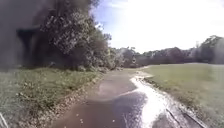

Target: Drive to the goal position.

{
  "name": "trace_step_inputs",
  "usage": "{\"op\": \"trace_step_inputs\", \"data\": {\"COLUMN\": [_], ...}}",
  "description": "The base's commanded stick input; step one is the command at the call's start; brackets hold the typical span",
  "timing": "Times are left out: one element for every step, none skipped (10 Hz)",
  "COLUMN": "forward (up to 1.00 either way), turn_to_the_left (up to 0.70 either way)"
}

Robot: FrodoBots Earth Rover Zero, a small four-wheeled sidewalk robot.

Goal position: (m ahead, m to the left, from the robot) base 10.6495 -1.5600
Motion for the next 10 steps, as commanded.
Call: {"op": "trace_step_inputs", "data": {"forward": [0.70,0.70,0.70,0.70,0.70,0.70,0.70,0.70,0.70,0.70], "turn_to_the_left": [0.00,0.00,0.00,0.00,0.00,0.00,0.00,0.00,0.00,0.00]}}
